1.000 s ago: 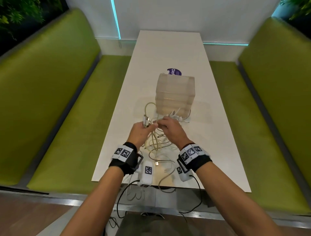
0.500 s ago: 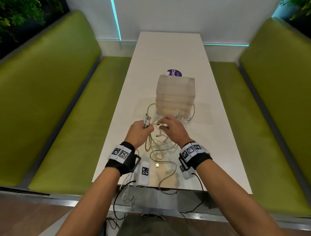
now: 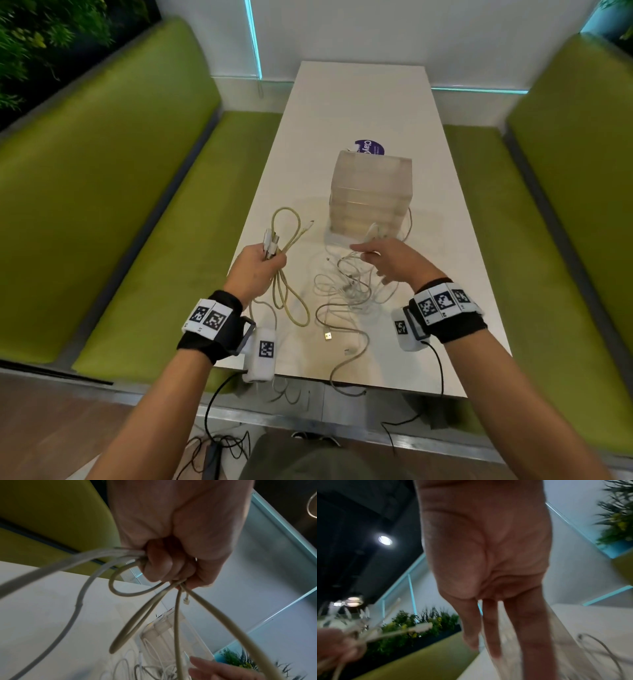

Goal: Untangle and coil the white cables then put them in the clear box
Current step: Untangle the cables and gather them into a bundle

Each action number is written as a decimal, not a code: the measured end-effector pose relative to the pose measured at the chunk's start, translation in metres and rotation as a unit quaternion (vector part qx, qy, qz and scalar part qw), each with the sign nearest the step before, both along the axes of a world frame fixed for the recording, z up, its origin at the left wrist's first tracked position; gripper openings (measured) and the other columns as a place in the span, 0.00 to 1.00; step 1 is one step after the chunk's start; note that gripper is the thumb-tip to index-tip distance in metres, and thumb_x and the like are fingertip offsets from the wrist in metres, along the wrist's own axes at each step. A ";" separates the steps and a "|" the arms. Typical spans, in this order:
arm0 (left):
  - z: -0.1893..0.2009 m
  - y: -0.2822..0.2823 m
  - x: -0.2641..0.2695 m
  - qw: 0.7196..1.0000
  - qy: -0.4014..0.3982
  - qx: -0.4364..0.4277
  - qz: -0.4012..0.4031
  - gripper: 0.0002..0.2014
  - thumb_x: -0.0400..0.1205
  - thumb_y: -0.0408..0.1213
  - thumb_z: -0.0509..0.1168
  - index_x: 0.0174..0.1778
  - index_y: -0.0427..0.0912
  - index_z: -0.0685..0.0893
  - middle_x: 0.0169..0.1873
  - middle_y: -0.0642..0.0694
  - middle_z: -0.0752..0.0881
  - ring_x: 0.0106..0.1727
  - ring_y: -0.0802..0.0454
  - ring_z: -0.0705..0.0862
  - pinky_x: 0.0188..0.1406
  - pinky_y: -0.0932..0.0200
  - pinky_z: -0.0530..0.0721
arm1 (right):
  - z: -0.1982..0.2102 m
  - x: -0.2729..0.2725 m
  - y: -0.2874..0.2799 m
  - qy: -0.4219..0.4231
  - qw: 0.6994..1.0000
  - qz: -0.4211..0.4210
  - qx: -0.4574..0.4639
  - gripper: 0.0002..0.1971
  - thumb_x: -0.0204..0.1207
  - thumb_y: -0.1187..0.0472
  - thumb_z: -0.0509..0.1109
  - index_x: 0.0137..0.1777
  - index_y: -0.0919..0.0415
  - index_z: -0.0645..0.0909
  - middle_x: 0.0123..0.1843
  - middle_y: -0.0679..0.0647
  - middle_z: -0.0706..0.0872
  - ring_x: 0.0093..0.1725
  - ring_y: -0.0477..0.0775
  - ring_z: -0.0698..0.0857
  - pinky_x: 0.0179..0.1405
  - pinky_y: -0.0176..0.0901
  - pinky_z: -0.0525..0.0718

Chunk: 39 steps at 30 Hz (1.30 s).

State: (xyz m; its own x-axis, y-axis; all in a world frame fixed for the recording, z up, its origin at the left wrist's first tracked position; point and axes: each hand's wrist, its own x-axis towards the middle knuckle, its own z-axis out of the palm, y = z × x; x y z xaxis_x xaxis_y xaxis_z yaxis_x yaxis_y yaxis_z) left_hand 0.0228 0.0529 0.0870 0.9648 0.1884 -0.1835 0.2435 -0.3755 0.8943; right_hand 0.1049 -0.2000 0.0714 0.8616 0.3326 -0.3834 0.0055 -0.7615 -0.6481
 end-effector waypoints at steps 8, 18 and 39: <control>0.002 -0.027 -0.017 0.982 0.017 0.066 -0.174 0.12 0.80 0.34 0.65 0.31 0.42 0.72 0.25 0.50 0.71 0.23 0.60 0.66 0.26 0.62 0.65 | 0.054 -0.038 0.022 -0.042 0.978 0.071 0.192 0.38 0.71 0.36 0.66 0.80 0.35 0.56 0.82 0.42 0.62 0.72 0.45 0.70 0.70 0.46 0.71; 0.010 -0.022 -0.031 0.965 -0.020 -0.234 -0.113 0.21 0.78 0.36 0.69 0.68 0.46 0.76 0.22 0.56 0.64 0.21 0.59 0.60 0.17 0.66 0.62 | 0.029 -0.057 0.007 -0.015 0.969 0.099 0.224 0.10 0.81 0.60 0.66 0.59 0.55 0.84 0.42 0.50 0.90 0.41 0.45 0.85 0.39 0.30 0.79; 0.011 -0.015 -0.028 0.949 -0.044 -0.307 -0.052 0.06 0.87 0.32 0.55 0.47 0.40 0.76 0.22 0.56 0.70 0.22 0.59 0.61 0.22 0.66 0.63 | -0.005 -0.143 0.013 0.145 0.939 0.147 0.274 0.06 0.78 0.67 0.68 0.52 0.65 0.84 0.43 0.50 0.87 0.45 0.49 0.86 0.52 0.49 0.85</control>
